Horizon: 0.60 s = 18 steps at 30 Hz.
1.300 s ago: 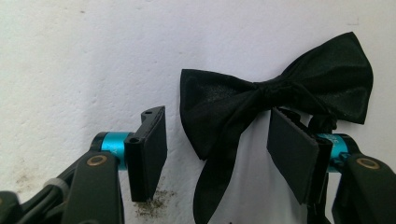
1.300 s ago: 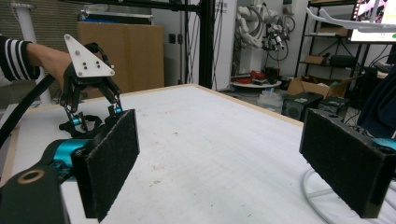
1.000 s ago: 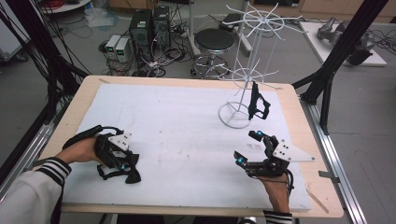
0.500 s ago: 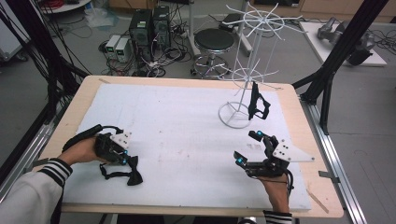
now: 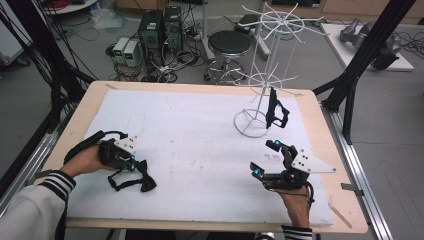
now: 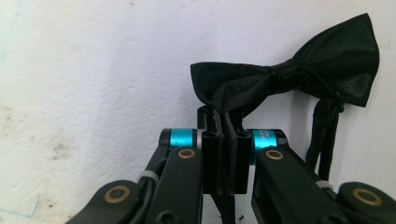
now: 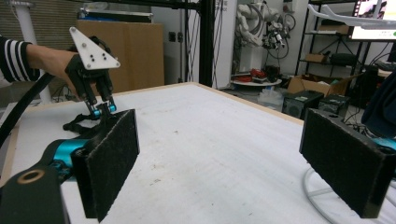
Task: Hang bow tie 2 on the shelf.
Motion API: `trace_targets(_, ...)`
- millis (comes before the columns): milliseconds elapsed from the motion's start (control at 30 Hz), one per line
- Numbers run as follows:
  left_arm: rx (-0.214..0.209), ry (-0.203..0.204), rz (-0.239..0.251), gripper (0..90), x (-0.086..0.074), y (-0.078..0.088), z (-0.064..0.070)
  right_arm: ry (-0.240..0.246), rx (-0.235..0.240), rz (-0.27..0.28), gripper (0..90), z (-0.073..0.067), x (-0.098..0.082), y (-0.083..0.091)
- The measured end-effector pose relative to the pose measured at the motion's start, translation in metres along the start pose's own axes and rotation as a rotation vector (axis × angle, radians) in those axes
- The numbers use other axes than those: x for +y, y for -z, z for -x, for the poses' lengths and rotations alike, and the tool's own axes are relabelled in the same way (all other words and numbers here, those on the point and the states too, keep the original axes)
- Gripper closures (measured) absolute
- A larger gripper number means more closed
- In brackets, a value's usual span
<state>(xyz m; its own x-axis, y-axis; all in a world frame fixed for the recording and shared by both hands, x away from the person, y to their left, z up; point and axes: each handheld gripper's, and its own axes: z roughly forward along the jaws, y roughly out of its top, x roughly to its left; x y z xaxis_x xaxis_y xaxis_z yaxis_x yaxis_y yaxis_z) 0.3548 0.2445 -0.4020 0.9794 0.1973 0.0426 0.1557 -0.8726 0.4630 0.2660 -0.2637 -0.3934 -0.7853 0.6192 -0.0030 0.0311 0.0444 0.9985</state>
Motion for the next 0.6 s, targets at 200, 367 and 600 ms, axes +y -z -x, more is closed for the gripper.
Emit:
trace_targets(200,0.028,0.048,0.084,86.5,0.001,0.008,-0.001,-0.005,0.003,-0.004,11.3,0.000,0.000,-0.001)
trace_targets(367,0.049,0.077,0.188,86.4,0.004,0.015,-0.001,-0.001,0.018,-0.011,11.3,-0.002,0.000,-0.004)
trace_targets(600,0.077,0.123,0.297,86.4,0.008,0.022,-0.001,-0.006,0.033,-0.004,11.3,-0.003,0.003,-0.008)
